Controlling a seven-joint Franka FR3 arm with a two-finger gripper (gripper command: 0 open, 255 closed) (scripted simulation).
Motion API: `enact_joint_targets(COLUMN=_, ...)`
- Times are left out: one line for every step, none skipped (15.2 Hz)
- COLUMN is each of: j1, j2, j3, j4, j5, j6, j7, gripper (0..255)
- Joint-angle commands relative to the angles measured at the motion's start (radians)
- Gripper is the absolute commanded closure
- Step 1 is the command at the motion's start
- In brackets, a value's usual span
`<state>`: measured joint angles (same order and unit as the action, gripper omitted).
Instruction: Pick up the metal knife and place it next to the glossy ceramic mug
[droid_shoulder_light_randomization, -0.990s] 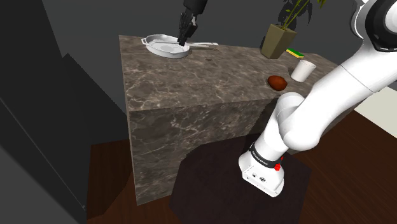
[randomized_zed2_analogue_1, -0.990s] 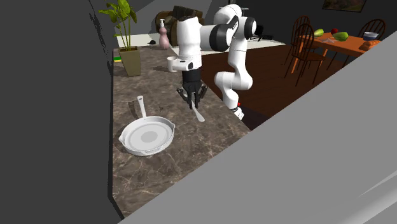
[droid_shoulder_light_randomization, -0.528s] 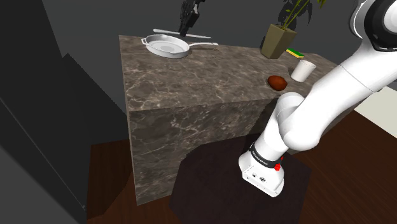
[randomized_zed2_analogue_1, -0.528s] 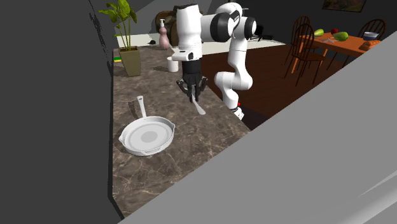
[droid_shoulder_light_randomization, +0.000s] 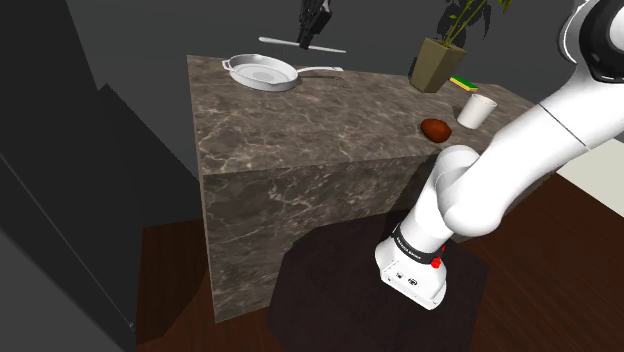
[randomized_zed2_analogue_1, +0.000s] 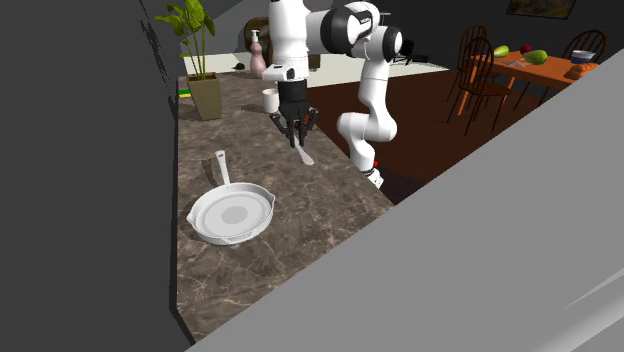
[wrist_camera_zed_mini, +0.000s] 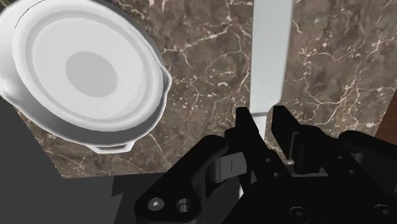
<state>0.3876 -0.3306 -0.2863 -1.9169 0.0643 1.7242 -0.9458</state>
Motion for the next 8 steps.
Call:
enact_joint_targets(j1=-0.017, j2=-0.022, j3=-0.027, j4=-0.015, j5=-0.01, j6=-0.011, j7=-0.04, gripper=255)
enact_joint_targets(j1=-0.025, j2=-0.034, j3=-0.041, j4=-0.022, j5=-0.016, j6=-0.016, j7=-0.061, gripper=255)
enact_joint_targets(j1=-0.034, j2=-0.045, j3=-0.056, j4=-0.028, j5=-0.022, j6=-0.022, j7=-0.081, gripper=255)
enact_joint_targets(j1=-0.042, j2=-0.055, j3=-0.071, j4=-0.033, j5=-0.028, j6=-0.029, j7=-0.102, gripper=255)
enact_joint_targets(j1=-0.05, j2=-0.064, j3=-0.086, j4=-0.037, j5=-0.034, j6=-0.035, j7=-0.123, gripper=255)
enact_joint_targets(j1=-0.059, j2=-0.072, j3=-0.101, j4=-0.04, j5=-0.04, j6=-0.041, j7=-0.144, gripper=255)
enact_joint_targets(j1=-0.067, j2=-0.079, j3=-0.117, j4=-0.041, j5=-0.046, j6=-0.048, j7=-0.166, gripper=255)
enact_joint_targets(j1=-0.075, j2=-0.084, j3=-0.133, j4=-0.042, j5=-0.052, j6=-0.054, j7=-0.188, gripper=255)
